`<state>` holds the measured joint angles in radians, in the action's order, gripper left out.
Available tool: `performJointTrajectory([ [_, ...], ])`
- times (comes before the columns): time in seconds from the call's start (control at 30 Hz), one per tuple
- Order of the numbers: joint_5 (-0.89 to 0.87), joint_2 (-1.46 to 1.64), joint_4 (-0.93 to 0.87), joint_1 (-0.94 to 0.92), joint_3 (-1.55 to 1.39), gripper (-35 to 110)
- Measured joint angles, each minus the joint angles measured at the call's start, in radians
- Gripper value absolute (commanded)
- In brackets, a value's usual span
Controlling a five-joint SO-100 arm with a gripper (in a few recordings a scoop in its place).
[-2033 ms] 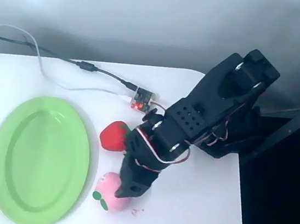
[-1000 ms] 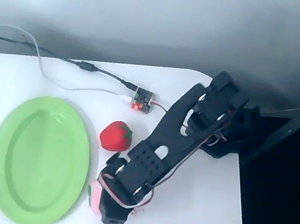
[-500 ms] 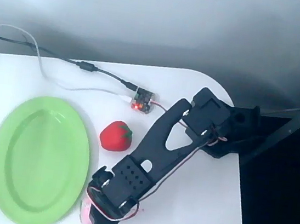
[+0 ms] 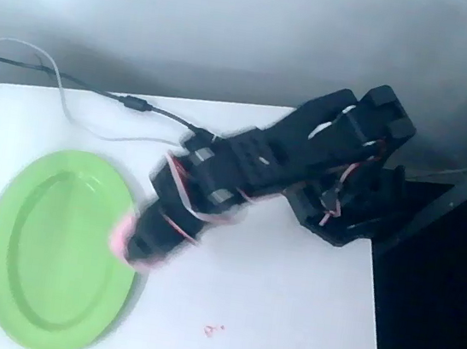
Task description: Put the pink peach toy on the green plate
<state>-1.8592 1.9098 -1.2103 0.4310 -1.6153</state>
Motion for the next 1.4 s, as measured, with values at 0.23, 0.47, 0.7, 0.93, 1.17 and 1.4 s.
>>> performJointTrajectory([
  [0.23, 0.17, -0.426, 0.1, -0.124, 0.221, 0],
  [0.47, 0.239, -0.836, 0.106, -0.132, 0.603, 0],
  [0.7, 0.241, -0.871, 0.106, -0.121, 0.63, 34],
  [0.93, 0.141, -0.888, 0.114, -0.118, 0.634, 49],
  [1.17, 0.112, -0.888, 0.135, -0.104, 0.641, 55],
  [1.4, 0.184, -0.824, 0.14, -0.117, 0.641, 62],
])
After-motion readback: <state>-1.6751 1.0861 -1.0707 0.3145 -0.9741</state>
